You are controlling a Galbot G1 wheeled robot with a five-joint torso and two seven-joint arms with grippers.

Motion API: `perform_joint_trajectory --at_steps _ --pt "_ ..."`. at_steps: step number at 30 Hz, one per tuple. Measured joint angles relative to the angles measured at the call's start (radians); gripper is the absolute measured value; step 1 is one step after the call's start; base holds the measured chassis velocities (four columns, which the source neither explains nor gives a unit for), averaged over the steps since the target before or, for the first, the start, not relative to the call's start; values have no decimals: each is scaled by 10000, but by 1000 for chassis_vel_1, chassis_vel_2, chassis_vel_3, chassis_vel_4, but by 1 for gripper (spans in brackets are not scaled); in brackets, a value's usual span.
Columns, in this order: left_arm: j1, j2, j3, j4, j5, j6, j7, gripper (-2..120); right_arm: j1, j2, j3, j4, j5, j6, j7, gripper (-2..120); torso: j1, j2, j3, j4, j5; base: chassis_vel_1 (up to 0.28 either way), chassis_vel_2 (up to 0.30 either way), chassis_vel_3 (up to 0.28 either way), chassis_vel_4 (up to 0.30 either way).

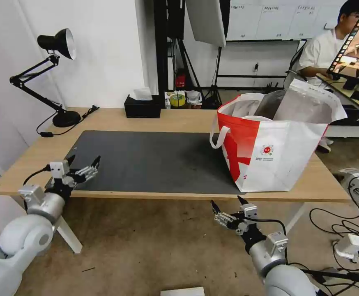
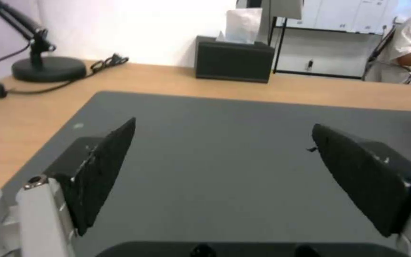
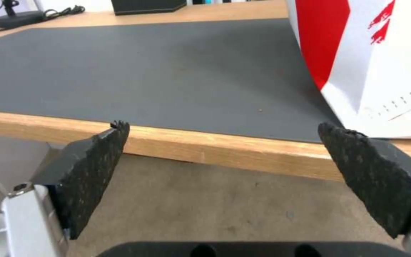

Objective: Pick up the trash from the table and place it into the takeout bag.

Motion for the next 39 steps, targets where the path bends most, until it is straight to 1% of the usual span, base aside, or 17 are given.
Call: perform_joint_trajectory --at_steps 2,5,9,15,21,28,39 --pt "188 -114 -69 -42 87 -58 0 100 0 0 0 0 1 0 0 100 0 0 0 0 -1 0 0 0 0" --pt "802 -444 -334 -177 319 -167 5 100 0 0 0 0 0 0 0 100 0 0 -1 1 0 0 0 0 0" --pt "1209 -702 -501 -212 575 -213 15 100 0 0 0 0 1 0 0 100 -1 0 0 0 0 0 0 0 0" --pt "1603 -978 -708 -232 648 -220 24 100 0 0 0 0 1 0 0 100 0 0 -1 0 0 0 0 0 0" --pt "1894 -1138 -910 -196 685 -315 51 100 0 0 0 0 0 0 0 100 1 0 0 0 0 0 0 0 0" --pt "2153 -1289 -960 -87 761 -430 133 100 0 0 0 0 1 0 0 100 1 0 0 0 0 0 0 0 0" --pt "2231 -1282 -968 -44 769 -432 157 100 0 0 0 0 0 0 0 100 1 0 0 0 0 0 0 0 0"
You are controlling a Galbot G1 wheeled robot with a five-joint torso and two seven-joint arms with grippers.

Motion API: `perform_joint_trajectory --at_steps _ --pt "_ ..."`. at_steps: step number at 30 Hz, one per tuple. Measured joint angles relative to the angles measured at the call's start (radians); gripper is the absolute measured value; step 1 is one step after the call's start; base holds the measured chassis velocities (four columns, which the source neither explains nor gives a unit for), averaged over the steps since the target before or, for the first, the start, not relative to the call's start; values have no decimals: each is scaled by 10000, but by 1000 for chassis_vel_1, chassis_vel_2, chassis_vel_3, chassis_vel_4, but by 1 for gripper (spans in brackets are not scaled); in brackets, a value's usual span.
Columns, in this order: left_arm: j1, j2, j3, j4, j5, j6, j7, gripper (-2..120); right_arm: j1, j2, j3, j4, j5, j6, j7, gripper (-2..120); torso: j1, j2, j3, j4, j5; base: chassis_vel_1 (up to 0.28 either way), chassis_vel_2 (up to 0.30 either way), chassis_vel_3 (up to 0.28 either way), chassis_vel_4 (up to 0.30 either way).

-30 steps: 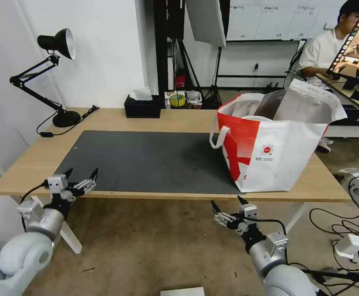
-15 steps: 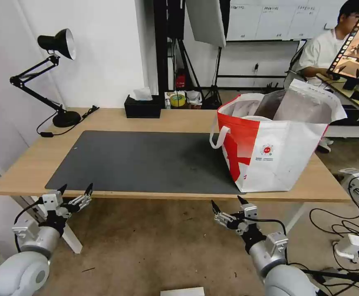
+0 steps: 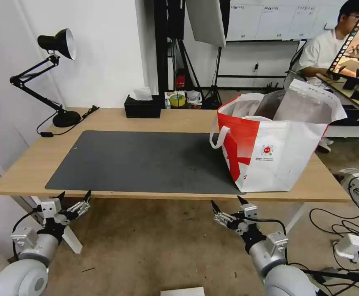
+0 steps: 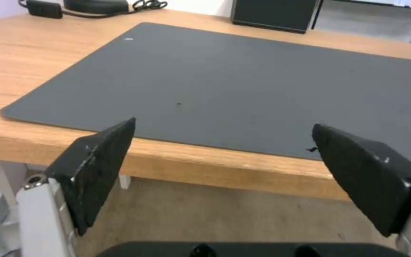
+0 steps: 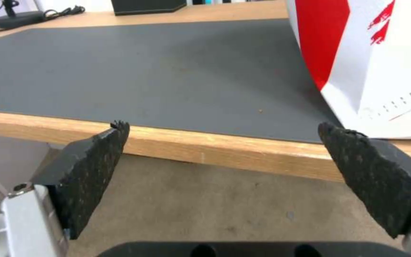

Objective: Pick up the trash from the table and place it into the takeout bag.

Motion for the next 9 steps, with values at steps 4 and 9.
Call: perform_joint_trajectory --at_steps 4,9 --pt "-6 4 0 0 0 0 1 100 0 0 0 0 0 0 0 100 0 0 0 0 0 0 0 0 0" --pt "-11 7 3 1 0 -1 2 100 0 0 0 0 0 0 0 100 0 0 0 0 0 0 0 0 0"
